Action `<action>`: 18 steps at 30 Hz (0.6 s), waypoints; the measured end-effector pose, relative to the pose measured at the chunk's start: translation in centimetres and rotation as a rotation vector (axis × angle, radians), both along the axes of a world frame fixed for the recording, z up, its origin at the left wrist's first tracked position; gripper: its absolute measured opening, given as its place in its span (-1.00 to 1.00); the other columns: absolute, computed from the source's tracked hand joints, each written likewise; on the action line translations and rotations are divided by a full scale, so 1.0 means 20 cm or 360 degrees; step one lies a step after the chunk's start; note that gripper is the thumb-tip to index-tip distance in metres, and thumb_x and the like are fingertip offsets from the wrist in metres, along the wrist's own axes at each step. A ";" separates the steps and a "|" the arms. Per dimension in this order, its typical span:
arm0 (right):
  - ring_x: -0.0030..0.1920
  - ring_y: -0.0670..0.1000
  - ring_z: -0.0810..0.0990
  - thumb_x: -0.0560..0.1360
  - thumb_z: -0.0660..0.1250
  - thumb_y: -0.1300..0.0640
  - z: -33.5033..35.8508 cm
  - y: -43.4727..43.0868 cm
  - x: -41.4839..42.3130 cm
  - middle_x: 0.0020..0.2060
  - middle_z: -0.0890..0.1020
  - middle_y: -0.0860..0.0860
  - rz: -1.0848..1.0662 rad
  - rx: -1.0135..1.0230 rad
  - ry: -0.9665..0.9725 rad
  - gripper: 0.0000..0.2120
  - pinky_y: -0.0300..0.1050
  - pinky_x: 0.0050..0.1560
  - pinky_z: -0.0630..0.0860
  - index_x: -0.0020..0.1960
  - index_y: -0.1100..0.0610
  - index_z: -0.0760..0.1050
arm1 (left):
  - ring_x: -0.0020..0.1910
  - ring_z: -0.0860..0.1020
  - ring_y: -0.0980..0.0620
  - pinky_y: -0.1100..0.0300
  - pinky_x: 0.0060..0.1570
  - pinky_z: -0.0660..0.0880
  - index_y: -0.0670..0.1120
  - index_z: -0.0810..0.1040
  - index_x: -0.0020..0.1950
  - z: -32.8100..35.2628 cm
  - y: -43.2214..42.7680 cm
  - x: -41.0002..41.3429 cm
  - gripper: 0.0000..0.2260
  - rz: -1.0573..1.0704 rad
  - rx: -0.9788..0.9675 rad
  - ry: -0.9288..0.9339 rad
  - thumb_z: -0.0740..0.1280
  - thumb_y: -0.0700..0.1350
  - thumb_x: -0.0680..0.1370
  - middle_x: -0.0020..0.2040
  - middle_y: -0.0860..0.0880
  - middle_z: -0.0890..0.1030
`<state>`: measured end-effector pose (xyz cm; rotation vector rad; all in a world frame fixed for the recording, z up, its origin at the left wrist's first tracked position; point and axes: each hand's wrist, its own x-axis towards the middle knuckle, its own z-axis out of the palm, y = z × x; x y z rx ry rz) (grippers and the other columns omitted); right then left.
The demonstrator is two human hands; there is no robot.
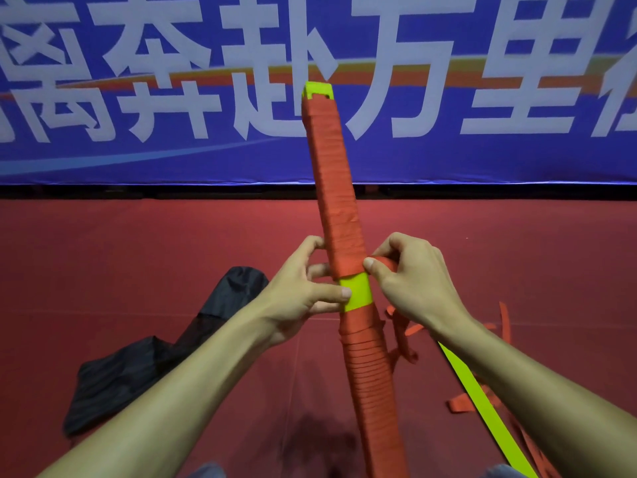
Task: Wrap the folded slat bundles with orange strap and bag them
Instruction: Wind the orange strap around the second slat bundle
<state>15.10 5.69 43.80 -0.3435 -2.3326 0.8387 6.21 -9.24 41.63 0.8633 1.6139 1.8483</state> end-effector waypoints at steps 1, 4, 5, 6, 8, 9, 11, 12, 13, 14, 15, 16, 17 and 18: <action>-0.20 0.04 0.56 0.48 0.43 0.11 0.00 0.01 0.00 -0.35 0.57 -0.11 -0.0018 -0.0007 0.0010 -0.85 -0.13 -0.21 0.32 -0.24 0.08 0.52 | -0.16 0.67 0.02 0.19 -0.21 0.60 -0.05 0.39 0.16 0.00 0.00 0.00 -0.50 -0.0069 0.0011 -0.0032 0.43 -0.49 0.39 -0.01 -0.13 0.66; -0.27 0.02 0.54 0.46 0.45 0.11 0.00 0.02 0.00 -0.39 0.53 -0.14 -0.0040 -0.0026 0.0042 -0.82 -0.12 -0.22 0.35 -0.27 0.07 0.50 | -0.20 0.67 0.01 0.24 -0.24 0.58 -0.06 0.30 0.21 -0.01 -0.01 -0.01 -0.47 -0.0172 0.0014 -0.0030 0.42 -0.45 0.40 -0.03 -0.19 0.67; -0.29 0.01 0.54 0.46 0.46 0.10 0.00 0.02 0.00 -0.40 0.53 -0.14 -0.0043 -0.0038 0.0049 -0.80 -0.12 -0.23 0.38 -0.28 0.07 0.49 | -0.22 0.66 0.01 0.25 -0.25 0.58 -0.06 0.28 0.22 -0.01 -0.01 0.00 -0.46 -0.0182 0.0028 -0.0021 0.41 -0.46 0.41 -0.06 -0.19 0.67; -0.30 0.00 0.54 0.45 0.46 0.09 0.00 0.02 0.00 -0.41 0.53 -0.13 -0.0046 -0.0046 0.0053 -0.79 -0.12 -0.23 0.39 -0.29 0.07 0.49 | -0.27 0.65 0.05 0.29 -0.30 0.56 -0.06 0.27 0.21 -0.01 -0.01 0.00 -0.46 -0.0171 0.0044 -0.0016 0.39 -0.50 0.43 -0.10 -0.18 0.66; -0.33 -0.03 0.54 0.44 0.48 0.06 0.00 0.02 0.00 -0.42 0.54 -0.11 -0.0046 -0.0057 0.0059 -0.77 -0.12 -0.25 0.39 -0.30 0.08 0.48 | -0.34 0.61 0.11 0.36 -0.39 0.50 -0.03 0.28 0.17 -0.01 0.00 0.01 -0.47 -0.0123 0.0056 0.0004 0.33 -0.57 0.46 -0.11 -0.17 0.63; -0.35 -0.04 0.53 0.43 0.49 0.04 0.00 0.02 -0.01 -0.43 0.54 -0.10 -0.0047 -0.0060 0.0061 -0.75 -0.11 -0.28 0.39 -0.30 0.08 0.47 | -0.32 0.62 0.11 0.35 -0.38 0.50 0.00 0.29 0.17 -0.01 0.00 0.01 -0.45 -0.0105 0.0061 0.0018 0.34 -0.56 0.45 -0.09 -0.17 0.61; -0.37 -0.09 0.49 0.41 0.51 0.00 0.00 0.02 -0.01 -0.45 0.51 -0.09 -0.0060 -0.0042 0.0060 -0.72 -0.18 -0.35 0.33 -0.31 0.09 0.46 | -0.25 0.64 0.08 0.28 -0.31 0.54 0.04 0.30 0.20 -0.03 0.01 0.01 -0.37 -0.0067 0.0074 0.0033 0.44 -0.52 0.38 -0.05 -0.17 0.61; -0.38 -0.11 0.46 0.40 0.51 -0.02 0.00 0.02 -0.01 -0.46 0.50 -0.09 -0.0064 -0.0029 0.0053 -0.70 -0.23 -0.38 0.31 -0.31 0.09 0.45 | -0.22 0.65 0.05 0.23 -0.26 0.57 0.05 0.30 0.22 -0.04 0.01 0.00 -0.33 -0.0038 0.0082 0.0039 0.48 -0.48 0.34 -0.04 -0.15 0.63; -0.39 -0.11 0.44 0.40 0.51 -0.04 0.00 0.03 -0.01 -0.47 0.49 -0.09 -0.0070 -0.0025 0.0043 -0.67 -0.25 -0.39 0.29 -0.32 0.10 0.44 | -0.18 0.66 0.01 0.16 -0.20 0.59 0.06 0.29 0.24 -0.04 0.01 0.00 -0.31 0.0000 0.0082 0.0052 0.50 -0.46 0.31 -0.04 -0.14 0.64; -0.41 -0.11 0.42 0.39 0.51 -0.07 0.00 0.03 -0.01 -0.48 0.47 -0.09 -0.0079 -0.0023 0.0032 -0.64 -0.27 -0.41 0.27 -0.33 0.11 0.42 | -0.16 0.66 -0.01 0.11 -0.14 0.61 0.07 0.29 0.25 -0.04 0.01 0.00 -0.28 0.0053 0.0076 0.0061 0.51 -0.47 0.32 -0.02 -0.14 0.65; -0.42 -0.10 0.39 0.38 0.51 -0.09 0.00 0.04 -0.01 -0.49 0.45 -0.09 -0.0092 -0.0024 0.0024 -0.61 -0.28 -0.44 0.25 -0.34 0.12 0.40 | -0.15 0.66 -0.02 0.08 -0.12 0.61 0.08 0.29 0.26 -0.04 0.02 0.01 -0.29 0.0103 0.0079 0.0063 0.50 -0.49 0.35 0.00 -0.14 0.66; -0.44 -0.09 0.37 0.38 0.51 -0.11 0.00 0.05 -0.01 -0.51 0.43 -0.09 -0.0100 -0.0028 0.0024 -0.58 -0.27 -0.47 0.24 -0.35 0.14 0.39 | -0.15 0.67 -0.02 0.08 -0.12 0.62 0.08 0.31 0.25 -0.04 0.02 0.01 -0.32 0.0153 0.0088 0.0054 0.48 -0.49 0.38 0.02 -0.14 0.65; -0.46 -0.09 0.35 0.38 0.51 -0.11 0.01 0.05 -0.01 -0.53 0.41 -0.08 -0.0099 -0.0039 0.0034 -0.57 -0.26 -0.47 0.27 -0.36 0.14 0.37 | -0.16 0.67 -0.03 0.09 -0.15 0.62 0.07 0.32 0.25 -0.03 0.02 0.02 -0.37 0.0200 0.0094 0.0048 0.46 -0.48 0.41 0.03 -0.15 0.65; -0.47 -0.10 0.33 0.39 0.50 -0.10 0.01 0.05 0.00 -0.54 0.39 -0.08 -0.0077 -0.0047 0.0049 -0.57 -0.27 -0.46 0.28 -0.37 0.14 0.36 | -0.17 0.67 -0.02 0.11 -0.17 0.62 0.06 0.35 0.24 -0.03 0.03 0.02 -0.41 0.0251 0.0095 0.0044 0.46 -0.46 0.42 0.04 -0.16 0.63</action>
